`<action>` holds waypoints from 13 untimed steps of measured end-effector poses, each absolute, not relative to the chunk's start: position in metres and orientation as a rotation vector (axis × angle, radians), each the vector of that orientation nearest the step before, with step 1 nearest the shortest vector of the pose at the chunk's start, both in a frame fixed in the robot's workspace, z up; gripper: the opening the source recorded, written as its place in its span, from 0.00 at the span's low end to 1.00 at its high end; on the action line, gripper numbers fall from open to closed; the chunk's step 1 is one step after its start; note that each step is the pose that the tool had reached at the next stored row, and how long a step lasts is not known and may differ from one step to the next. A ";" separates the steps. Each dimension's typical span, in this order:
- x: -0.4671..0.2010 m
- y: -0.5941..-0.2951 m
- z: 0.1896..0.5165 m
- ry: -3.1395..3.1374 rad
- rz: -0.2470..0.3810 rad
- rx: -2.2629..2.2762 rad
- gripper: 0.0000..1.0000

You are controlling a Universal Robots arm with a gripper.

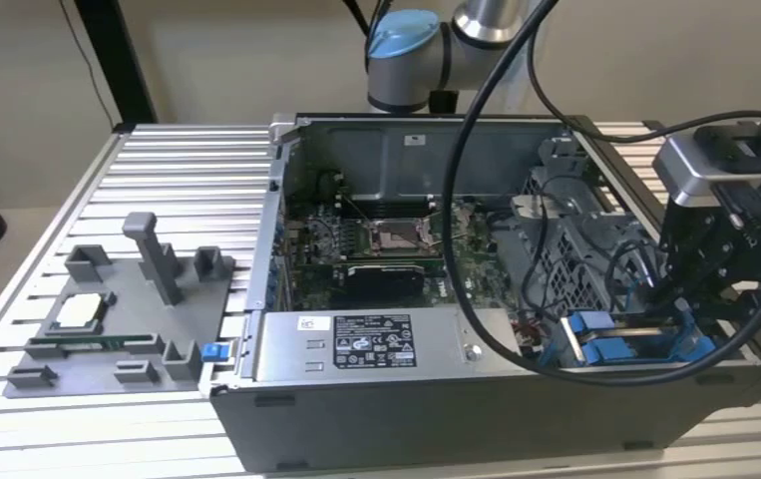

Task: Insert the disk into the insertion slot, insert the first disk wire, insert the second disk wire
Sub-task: 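Insert the first disk wire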

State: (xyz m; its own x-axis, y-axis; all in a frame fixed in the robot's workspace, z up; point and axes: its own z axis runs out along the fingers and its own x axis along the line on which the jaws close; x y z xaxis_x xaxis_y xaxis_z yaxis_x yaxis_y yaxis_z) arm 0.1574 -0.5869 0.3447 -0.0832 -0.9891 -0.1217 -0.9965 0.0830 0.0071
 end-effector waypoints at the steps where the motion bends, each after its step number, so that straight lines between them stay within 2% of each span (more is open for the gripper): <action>1: 0.157 -0.587 0.345 2.249 0.134 -2.066 0.00; 13: 0.157 -0.586 0.343 2.249 0.135 -2.066 0.00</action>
